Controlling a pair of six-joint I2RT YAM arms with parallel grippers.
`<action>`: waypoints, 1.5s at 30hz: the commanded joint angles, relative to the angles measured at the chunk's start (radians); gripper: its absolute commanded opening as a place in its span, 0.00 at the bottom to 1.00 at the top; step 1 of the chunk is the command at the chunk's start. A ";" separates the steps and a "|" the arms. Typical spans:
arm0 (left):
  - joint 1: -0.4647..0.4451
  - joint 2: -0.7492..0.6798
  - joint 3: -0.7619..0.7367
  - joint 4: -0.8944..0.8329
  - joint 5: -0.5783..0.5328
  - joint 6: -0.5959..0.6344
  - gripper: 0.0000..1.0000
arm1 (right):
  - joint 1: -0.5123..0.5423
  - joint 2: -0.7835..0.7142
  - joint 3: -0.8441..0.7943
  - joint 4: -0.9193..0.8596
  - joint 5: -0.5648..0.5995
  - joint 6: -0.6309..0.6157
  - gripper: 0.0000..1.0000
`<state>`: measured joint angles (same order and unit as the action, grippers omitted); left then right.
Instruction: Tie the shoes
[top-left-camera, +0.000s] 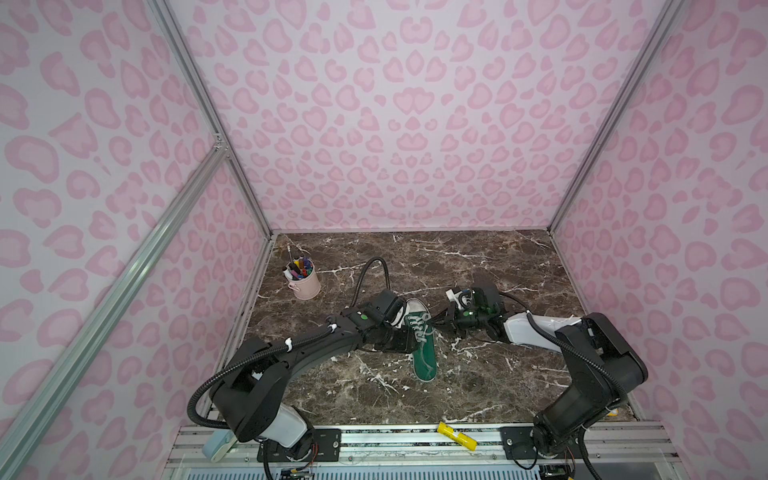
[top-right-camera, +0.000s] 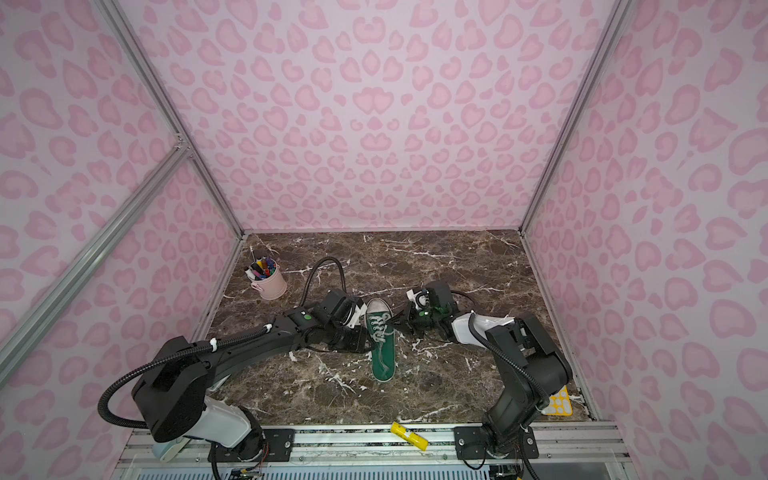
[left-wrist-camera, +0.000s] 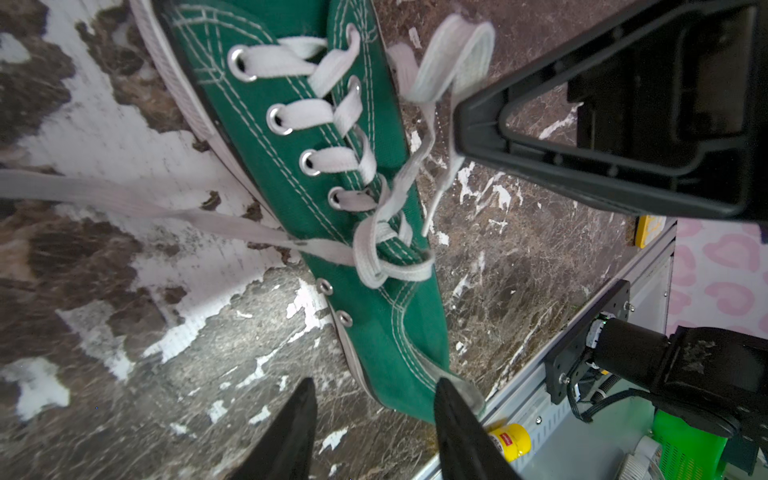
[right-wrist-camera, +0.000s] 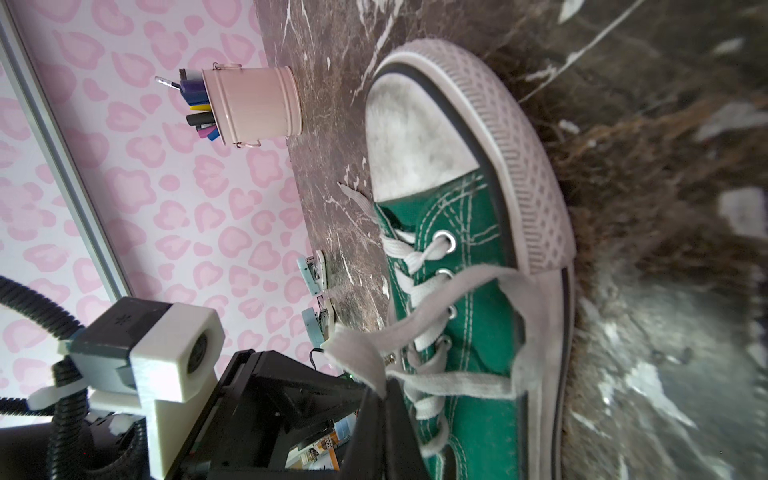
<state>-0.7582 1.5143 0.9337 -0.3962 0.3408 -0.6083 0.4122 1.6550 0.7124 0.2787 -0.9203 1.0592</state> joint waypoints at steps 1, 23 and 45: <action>0.002 0.005 0.003 0.002 0.000 -0.003 0.49 | -0.002 -0.001 -0.002 -0.031 -0.013 -0.021 0.03; -0.001 0.013 0.007 0.003 0.002 -0.001 0.49 | 0.010 0.016 0.016 -0.104 -0.058 -0.071 0.03; -0.012 0.091 0.064 0.045 0.047 0.002 0.50 | 0.031 0.024 0.011 -0.185 -0.050 -0.136 0.03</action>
<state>-0.7723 1.5940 0.9806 -0.3878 0.3676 -0.6079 0.4431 1.6695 0.7292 0.1028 -0.9684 0.9401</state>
